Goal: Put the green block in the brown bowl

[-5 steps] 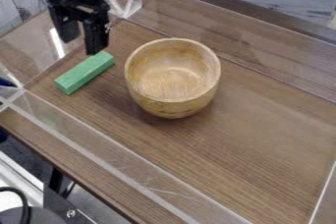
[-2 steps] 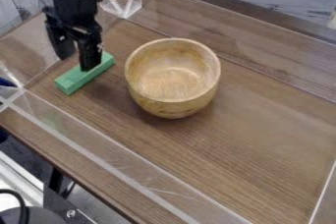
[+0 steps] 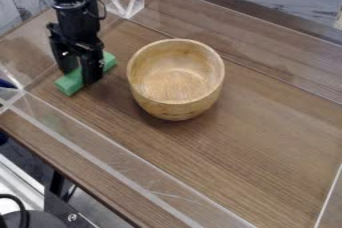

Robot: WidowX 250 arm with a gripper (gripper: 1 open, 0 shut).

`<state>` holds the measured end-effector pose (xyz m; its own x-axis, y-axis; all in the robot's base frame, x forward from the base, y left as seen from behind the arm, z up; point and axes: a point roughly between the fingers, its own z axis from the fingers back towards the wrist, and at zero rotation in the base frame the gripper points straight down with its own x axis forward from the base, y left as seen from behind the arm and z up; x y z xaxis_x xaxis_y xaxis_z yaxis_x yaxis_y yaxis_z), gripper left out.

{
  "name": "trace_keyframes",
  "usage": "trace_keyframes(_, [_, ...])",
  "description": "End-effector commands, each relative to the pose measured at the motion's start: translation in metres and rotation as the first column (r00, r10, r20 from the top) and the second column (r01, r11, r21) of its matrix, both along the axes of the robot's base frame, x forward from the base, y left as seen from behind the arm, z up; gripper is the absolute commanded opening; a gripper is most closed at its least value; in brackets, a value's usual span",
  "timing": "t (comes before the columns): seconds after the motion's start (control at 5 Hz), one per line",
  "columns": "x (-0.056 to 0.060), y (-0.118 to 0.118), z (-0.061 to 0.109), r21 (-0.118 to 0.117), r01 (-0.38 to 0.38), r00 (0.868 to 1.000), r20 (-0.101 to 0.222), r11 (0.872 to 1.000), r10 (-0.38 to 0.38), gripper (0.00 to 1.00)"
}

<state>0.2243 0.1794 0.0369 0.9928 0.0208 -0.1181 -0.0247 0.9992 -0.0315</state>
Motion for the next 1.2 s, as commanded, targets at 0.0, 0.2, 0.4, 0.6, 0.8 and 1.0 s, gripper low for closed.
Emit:
trace_keyframes(0.0, [0.009,0.009,0.011,0.021,-0.004,0.998,0.057,1.0,0.002,1.0])
trace_keyframes(0.2, [0.01,0.011,0.008,0.009,-0.002,0.998,0.066,1.0,0.001,1.0])
trace_keyframes(0.4, [0.011,0.012,0.004,-0.004,0.001,0.997,0.071,1.0,-0.001,1.0])
trace_keyframes(0.6, [0.012,0.013,0.005,-0.015,0.002,0.997,0.078,1.0,-0.001,0.0])
trace_keyframes(0.8, [0.011,0.012,0.013,-0.026,-0.002,0.997,0.082,1.0,0.004,0.0])
trace_keyframes(1.0, [0.01,0.01,0.027,-0.036,-0.009,0.996,0.092,0.999,0.012,0.0])
